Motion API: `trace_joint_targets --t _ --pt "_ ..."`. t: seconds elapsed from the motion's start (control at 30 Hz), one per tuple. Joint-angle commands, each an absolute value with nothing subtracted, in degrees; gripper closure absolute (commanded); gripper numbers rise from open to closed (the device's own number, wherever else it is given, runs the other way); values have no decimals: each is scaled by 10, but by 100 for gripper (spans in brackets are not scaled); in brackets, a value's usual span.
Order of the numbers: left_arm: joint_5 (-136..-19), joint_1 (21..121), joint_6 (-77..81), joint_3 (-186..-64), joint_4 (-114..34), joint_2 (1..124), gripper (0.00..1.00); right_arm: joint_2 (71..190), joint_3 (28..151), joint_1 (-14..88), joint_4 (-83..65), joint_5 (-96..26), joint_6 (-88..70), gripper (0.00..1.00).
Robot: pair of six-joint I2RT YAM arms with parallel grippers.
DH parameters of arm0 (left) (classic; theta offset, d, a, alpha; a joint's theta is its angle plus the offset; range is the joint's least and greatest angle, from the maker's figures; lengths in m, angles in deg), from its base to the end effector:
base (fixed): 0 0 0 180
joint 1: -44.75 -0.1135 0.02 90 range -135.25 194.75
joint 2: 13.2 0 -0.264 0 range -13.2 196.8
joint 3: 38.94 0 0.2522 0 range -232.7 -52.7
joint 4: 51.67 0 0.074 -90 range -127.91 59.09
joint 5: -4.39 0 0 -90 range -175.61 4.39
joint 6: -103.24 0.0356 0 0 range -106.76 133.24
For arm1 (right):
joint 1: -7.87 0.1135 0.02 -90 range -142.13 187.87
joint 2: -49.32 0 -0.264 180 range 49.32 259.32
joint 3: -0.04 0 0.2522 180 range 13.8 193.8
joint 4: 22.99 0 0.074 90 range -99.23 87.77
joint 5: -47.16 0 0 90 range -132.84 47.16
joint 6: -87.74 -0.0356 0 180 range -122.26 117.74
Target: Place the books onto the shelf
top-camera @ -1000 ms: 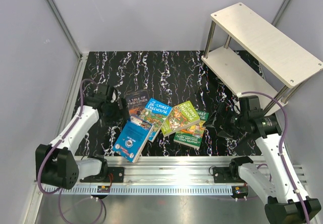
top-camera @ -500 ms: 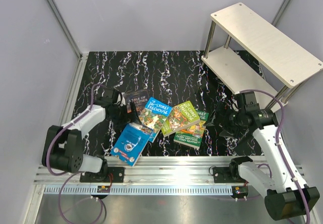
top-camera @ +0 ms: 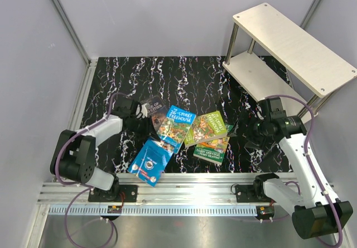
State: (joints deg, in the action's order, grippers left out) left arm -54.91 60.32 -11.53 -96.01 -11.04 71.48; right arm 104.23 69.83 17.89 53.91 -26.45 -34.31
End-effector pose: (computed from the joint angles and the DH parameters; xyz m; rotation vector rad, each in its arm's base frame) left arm 0.2434 -0.0867 0.1623 -0.0781 2.8333 -0.9169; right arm 0.1585 0.0382 0.2988 0.4244 2.6918 0.6096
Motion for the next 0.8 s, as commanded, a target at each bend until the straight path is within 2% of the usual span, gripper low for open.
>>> trace_joint_targets --t 0.0,0.27,0.57,0.77 --pt "-656 617 -122 -963 -60 729 100 1049 721 182 546 -280 -329 0" --pt "-747 617 -89 -1071 70 706 100 1064 708 182 535 -267 -329 0" --pt "-746 616 -96 -1234 190 674 100 1056 716 182 534 -264 -328 0" --pt "-691 617 -122 -1214 150 679 100 1059 709 182 531 -255 -328 0"
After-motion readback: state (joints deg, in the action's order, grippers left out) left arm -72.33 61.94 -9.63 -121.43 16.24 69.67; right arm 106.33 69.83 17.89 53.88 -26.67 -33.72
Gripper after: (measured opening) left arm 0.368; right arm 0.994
